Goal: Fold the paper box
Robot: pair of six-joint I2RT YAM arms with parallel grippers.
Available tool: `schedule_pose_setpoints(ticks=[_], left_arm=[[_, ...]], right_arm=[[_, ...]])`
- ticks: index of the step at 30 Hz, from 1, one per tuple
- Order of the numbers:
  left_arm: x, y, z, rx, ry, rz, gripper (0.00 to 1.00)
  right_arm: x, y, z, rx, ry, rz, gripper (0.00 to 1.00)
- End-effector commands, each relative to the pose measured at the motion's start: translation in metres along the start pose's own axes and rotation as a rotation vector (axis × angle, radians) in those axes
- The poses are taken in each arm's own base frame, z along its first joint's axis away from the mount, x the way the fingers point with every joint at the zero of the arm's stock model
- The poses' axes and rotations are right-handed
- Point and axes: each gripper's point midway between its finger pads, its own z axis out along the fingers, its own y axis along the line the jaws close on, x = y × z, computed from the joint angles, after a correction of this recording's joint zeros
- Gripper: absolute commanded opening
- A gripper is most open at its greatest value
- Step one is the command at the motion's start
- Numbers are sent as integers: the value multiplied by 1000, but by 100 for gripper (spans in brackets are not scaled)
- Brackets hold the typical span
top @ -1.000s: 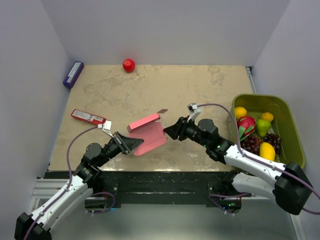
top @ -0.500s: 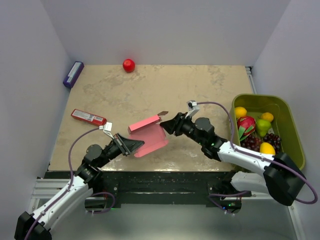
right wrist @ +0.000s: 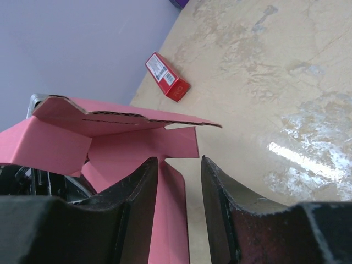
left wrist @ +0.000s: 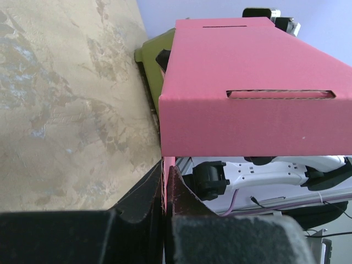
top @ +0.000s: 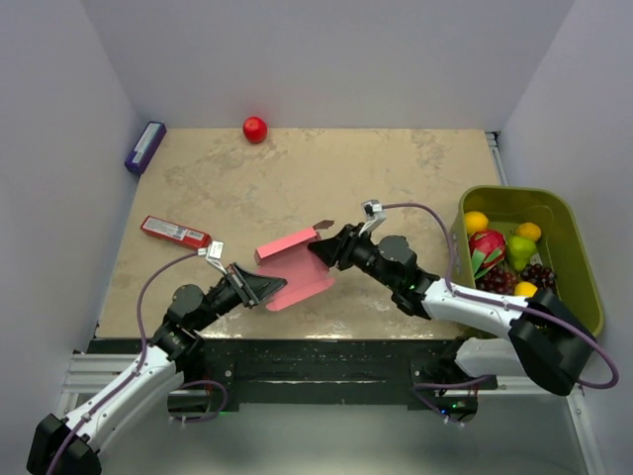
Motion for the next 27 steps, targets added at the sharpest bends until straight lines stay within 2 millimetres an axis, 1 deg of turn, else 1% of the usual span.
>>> schedule_pose_setpoints(ticks=[1,5,6,7,9,13,14,19,27], left_arm=[[6,6,-2,17,8,2,0],[5,9,-1,9,4,2,0],[6,9,-1,8,6,1,0],[6,10,-1,6,5,1,0],[6,10,-1,6,7,0,0],[7,9,-1,8,10,-1,0],[7,9,-1,8,10,-1,0],[6,9,-2,9,8,0,0],[7,7,-3,16,11,-1,0]], right_arm=[[-30,30,4,-53,-127,-48,41],[-27,34,4,-31,-155,-99,40],[-21,38,4,-36,-150,-106,39],[-22,35,5,-14,-166,-113,39],[-19,37,5,-15,-176,-128,38],[-20,26,3,32,-207,-134,38],[-23,23,3,51,-224,-133,38],[-30,20,1,78,-258,-140,39],[-29,8,4,137,-262,-142,40]])
